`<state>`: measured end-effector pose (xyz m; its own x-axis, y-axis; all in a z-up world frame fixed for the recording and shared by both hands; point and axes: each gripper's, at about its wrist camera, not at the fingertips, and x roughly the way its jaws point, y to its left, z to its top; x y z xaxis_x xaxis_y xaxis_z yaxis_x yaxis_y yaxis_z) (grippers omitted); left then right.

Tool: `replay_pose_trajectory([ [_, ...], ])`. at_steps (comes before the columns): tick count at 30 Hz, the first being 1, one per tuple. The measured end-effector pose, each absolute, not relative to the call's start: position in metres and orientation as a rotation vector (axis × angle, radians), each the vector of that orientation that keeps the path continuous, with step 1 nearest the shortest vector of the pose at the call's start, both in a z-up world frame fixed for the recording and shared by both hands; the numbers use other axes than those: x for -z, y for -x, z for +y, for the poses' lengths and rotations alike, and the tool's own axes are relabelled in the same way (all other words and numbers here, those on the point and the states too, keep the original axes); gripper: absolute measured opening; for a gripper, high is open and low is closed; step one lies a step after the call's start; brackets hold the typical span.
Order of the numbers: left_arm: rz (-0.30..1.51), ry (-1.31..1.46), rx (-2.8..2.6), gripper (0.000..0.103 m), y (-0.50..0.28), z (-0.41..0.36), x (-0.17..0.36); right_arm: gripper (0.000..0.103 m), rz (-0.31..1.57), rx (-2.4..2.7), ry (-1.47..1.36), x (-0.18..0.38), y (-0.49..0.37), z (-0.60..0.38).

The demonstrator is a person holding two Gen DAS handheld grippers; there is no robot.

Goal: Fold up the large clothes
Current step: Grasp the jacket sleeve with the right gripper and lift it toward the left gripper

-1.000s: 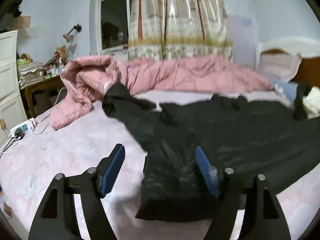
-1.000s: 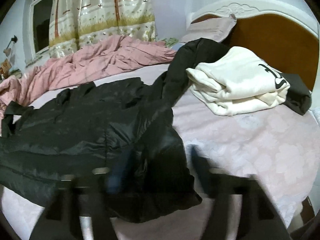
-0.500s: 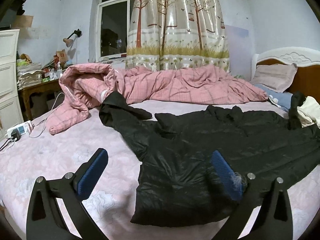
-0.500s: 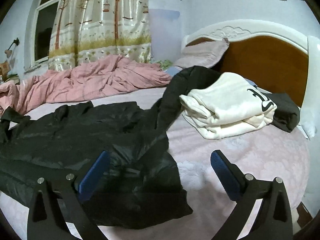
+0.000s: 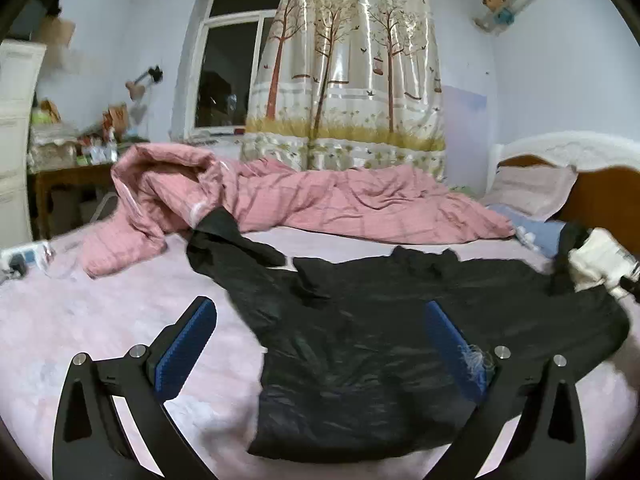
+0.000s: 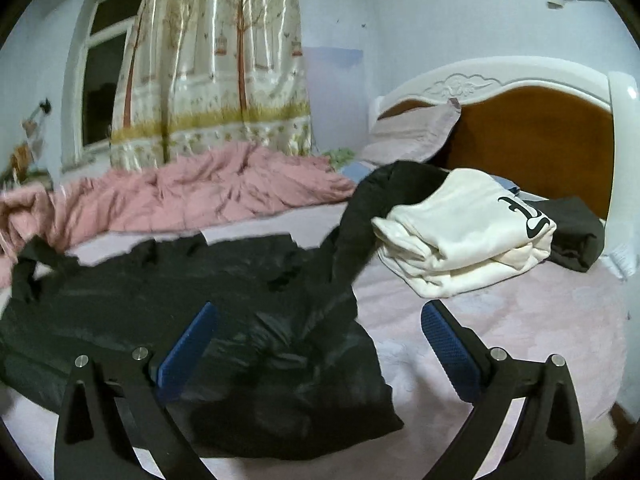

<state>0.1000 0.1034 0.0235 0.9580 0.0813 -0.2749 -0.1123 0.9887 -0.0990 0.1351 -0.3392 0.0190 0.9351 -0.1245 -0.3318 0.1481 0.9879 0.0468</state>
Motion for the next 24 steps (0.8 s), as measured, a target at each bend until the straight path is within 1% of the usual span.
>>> replay_pose_trajectory([
  [2,0.314,0.202,-0.079,0.103,-0.094,0.109,-0.036,0.103,0.290,0.143,-0.086,-0.022,-0.129,-0.339],
  [4,0.286,0.275,-0.034,0.103,-0.080,0.116,-0.053,0.103,0.269,0.169,-0.082,-0.025,-0.124,-0.338],
  [7,0.216,0.212,-0.075,0.103,-0.070,0.120,-0.090,0.103,0.316,0.117,-0.046,-0.036,-0.122,-0.330],
  [10,0.134,0.116,-0.195,0.103,-0.078,0.131,-0.130,0.103,0.298,0.070,-0.015,-0.056,-0.116,-0.309],
  [12,0.048,0.146,-0.261,0.103,-0.082,0.150,-0.152,0.103,0.305,-0.002,-0.026,-0.077,-0.115,-0.287],
  [14,-0.047,0.172,-0.389,0.103,-0.086,0.170,-0.159,0.103,0.292,-0.072,-0.067,-0.095,-0.112,-0.270],
  [17,0.002,0.262,-0.416,0.103,-0.100,0.210,-0.149,0.103,0.350,-0.256,-0.084,-0.130,-0.122,-0.227],
  [21,0.099,0.310,-0.377,0.103,-0.117,0.245,-0.100,0.102,0.413,-0.389,0.018,-0.162,-0.153,-0.157],
  [23,0.208,0.344,-0.370,0.103,-0.137,0.264,-0.068,0.101,0.464,-0.435,0.060,-0.165,-0.185,-0.116],
  [24,0.275,0.381,-0.360,0.103,-0.148,0.275,-0.053,0.097,0.495,-0.453,0.072,-0.165,-0.204,-0.095],
])
